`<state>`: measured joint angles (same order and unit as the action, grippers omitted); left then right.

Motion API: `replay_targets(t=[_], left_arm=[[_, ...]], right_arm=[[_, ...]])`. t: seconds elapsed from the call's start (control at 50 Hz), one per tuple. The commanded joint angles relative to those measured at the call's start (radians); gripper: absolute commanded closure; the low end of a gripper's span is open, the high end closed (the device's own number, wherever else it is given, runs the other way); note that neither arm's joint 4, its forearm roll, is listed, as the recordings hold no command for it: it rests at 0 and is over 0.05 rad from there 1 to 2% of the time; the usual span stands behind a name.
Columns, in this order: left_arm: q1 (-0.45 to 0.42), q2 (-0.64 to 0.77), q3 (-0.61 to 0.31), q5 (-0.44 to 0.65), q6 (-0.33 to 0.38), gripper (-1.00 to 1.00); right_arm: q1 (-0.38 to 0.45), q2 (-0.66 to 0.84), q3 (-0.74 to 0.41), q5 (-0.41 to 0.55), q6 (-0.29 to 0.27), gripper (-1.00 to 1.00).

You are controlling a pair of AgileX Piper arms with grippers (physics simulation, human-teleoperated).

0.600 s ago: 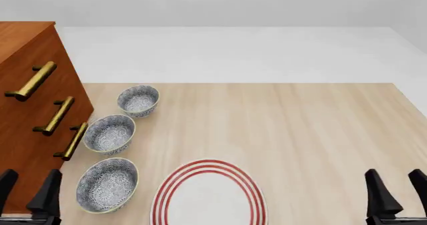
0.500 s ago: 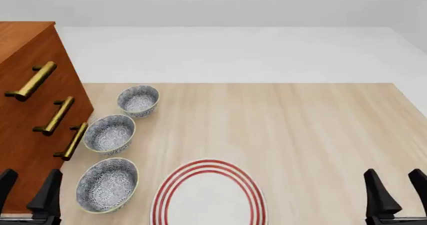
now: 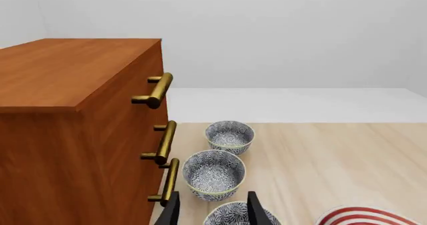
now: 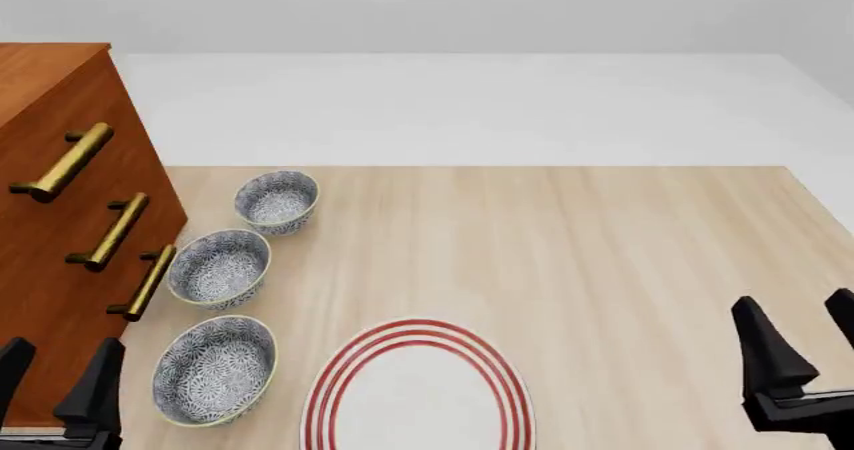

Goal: Pick up the bowl and put it in the middle on the plate.

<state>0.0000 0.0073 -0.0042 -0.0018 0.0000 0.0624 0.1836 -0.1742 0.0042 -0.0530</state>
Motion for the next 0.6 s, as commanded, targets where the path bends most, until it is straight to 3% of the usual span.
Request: replay_targets(t=[0.02,0.06,0.1,0.2,0.24,0.28,0.3,0.32,0.36,0.5,0.6], left_arm=[[0.0,0.0,0.0,0.0,0.0,-1.0],[0.0,0.0,0.0,0.0,0.0,-1.0],[0.0,0.0,0.0,0.0,0.0,-1.0],[0.0,0.0,0.0,0.0,0.0,-1.0],[0.0,0.0,0.0,0.0,0.0,-1.0],[0.0,0.0,0.0,0.0,0.0,-1.0],[0.0,0.0,0.0,0.0,0.0,-1.0],[0.0,0.0,0.0,0.0,0.0,-1.0],[0.0,0.0,0.0,0.0,0.0,-1.0],[0.0,0.0,0.0,0.0,0.0,-1.0],[0.0,0.0,0.0,0.0,0.0,-1.0]], right_arm=[[0.08,0.246,-0.337,0.111,-0.038,-1.0],[0.097,0.296,-0.407,0.143,-0.035,-1.0],[0.168,0.366,-0.499,0.182,0.023,-1.0],[0.19,0.506,-0.646,0.233,0.037,-1.0],[0.228,0.559,-0.71,0.268,0.078,-1.0],[0.264,0.582,-0.748,0.279,0.044,-1.0],[0.3,0.611,-0.781,0.29,0.053,-1.0],[0.337,0.654,-0.813,0.305,0.079,-1.0],[0.368,0.725,-0.861,0.341,0.187,-1.0],[0.483,0.858,-1.029,0.401,0.123,-1.0],[0.51,0.964,-1.121,0.429,0.217,-1.0]])
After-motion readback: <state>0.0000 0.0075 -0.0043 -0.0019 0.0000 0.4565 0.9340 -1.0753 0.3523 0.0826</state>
